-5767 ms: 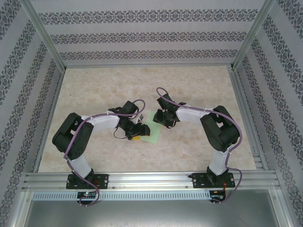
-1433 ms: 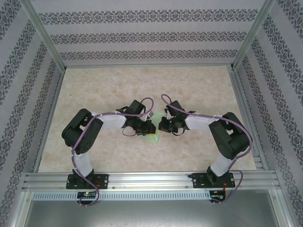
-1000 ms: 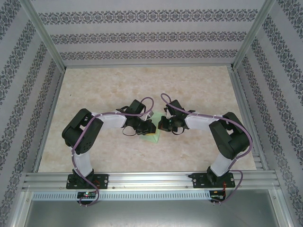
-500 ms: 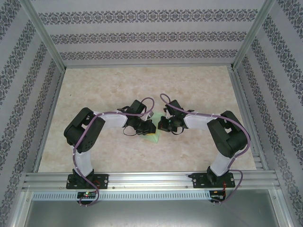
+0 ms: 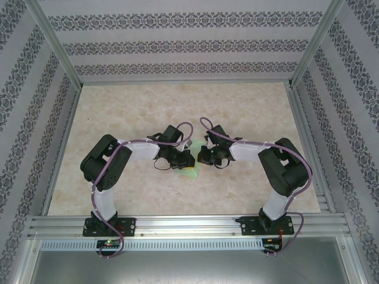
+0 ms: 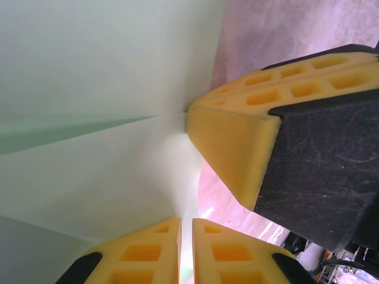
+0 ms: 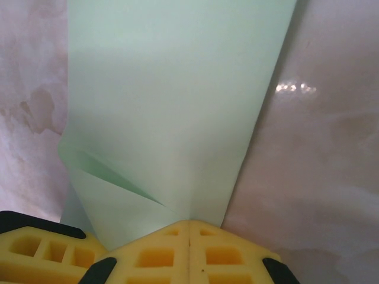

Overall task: Fold a paper plane with a square sheet of paper (pick it up from the middle)
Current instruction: Fold the triangle a second time at the center of the table.

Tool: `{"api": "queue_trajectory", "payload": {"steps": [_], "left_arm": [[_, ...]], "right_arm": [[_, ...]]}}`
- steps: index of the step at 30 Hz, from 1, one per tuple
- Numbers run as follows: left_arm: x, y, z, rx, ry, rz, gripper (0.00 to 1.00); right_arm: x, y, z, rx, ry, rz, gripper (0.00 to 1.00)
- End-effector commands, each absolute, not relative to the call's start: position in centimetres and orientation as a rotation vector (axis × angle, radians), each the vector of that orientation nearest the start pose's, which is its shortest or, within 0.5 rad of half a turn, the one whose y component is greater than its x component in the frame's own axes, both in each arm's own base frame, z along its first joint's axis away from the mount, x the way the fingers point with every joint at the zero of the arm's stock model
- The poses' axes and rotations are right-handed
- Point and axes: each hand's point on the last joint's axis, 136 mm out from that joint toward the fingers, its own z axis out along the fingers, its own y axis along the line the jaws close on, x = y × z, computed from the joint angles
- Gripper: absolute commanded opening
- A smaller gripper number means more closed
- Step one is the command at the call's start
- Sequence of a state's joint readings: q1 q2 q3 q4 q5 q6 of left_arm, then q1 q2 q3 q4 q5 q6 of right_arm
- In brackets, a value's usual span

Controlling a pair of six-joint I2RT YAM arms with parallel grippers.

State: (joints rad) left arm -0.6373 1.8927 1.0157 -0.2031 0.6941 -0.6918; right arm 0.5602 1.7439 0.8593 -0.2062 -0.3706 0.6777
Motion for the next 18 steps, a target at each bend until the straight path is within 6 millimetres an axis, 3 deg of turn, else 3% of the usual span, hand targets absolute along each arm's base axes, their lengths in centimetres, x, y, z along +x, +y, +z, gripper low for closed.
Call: {"api": "queue_trajectory", "payload": {"steps": [1,18], "left_arm": [[25.6,-33.1,2.6,0.208,2.94,-1.244,0.14],[25.1,-32.3,1.3,0.174,2.986,-1.186,0.13]], "right_arm": [[29.1,25.4,1.2,0.008,2.844,0.838,0.05],[28.8,25.0,0.8,0.017,2.866,0.804,0.04]]}}
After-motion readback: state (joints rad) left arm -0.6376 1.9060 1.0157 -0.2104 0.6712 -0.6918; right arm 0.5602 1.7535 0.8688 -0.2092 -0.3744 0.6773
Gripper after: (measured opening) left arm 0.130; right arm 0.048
